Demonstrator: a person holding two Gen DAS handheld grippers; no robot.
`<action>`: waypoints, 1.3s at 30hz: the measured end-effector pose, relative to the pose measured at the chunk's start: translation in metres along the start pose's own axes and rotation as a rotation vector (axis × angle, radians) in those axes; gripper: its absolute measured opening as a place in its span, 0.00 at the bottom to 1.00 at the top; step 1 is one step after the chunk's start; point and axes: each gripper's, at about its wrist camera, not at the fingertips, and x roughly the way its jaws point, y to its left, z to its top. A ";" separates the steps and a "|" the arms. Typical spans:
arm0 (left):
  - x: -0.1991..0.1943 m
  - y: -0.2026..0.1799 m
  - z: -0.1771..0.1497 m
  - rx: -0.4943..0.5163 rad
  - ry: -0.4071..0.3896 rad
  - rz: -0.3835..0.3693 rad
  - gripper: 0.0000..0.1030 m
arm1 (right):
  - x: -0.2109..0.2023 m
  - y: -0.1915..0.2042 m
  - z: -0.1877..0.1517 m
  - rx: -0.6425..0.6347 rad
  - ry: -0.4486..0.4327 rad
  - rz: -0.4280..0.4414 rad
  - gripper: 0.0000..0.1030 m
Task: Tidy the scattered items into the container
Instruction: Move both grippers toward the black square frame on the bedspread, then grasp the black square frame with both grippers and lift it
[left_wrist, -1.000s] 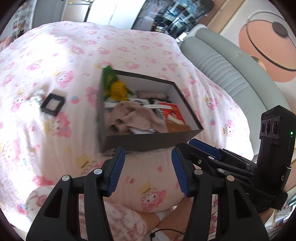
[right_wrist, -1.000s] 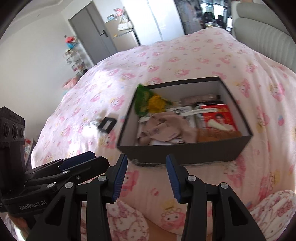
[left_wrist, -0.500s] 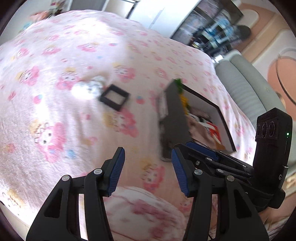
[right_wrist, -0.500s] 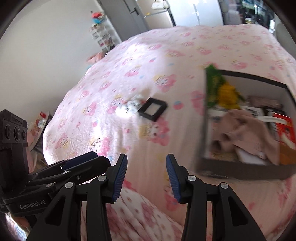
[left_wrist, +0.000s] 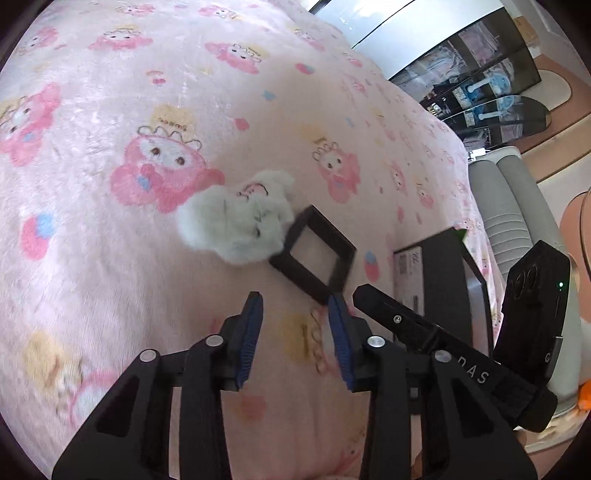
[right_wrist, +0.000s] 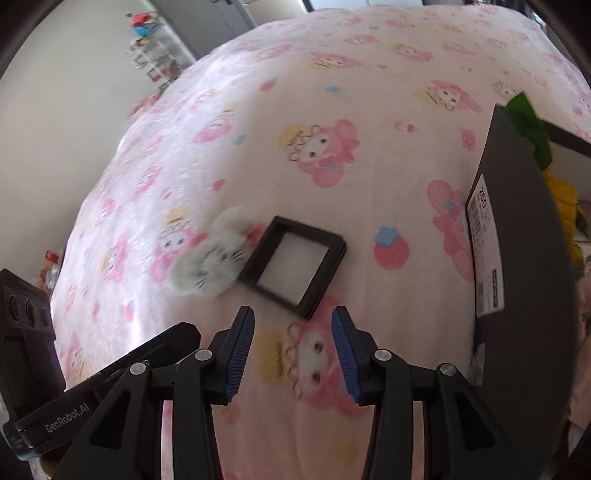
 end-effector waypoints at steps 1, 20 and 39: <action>0.008 0.002 0.005 -0.003 0.007 0.001 0.30 | 0.006 -0.002 0.004 0.016 0.003 0.001 0.38; 0.024 -0.016 -0.013 -0.024 0.096 0.015 0.33 | -0.007 -0.005 -0.017 -0.006 0.041 0.090 0.10; -0.004 -0.220 -0.176 0.303 0.301 -0.049 0.33 | -0.211 -0.125 -0.153 0.025 -0.106 0.078 0.10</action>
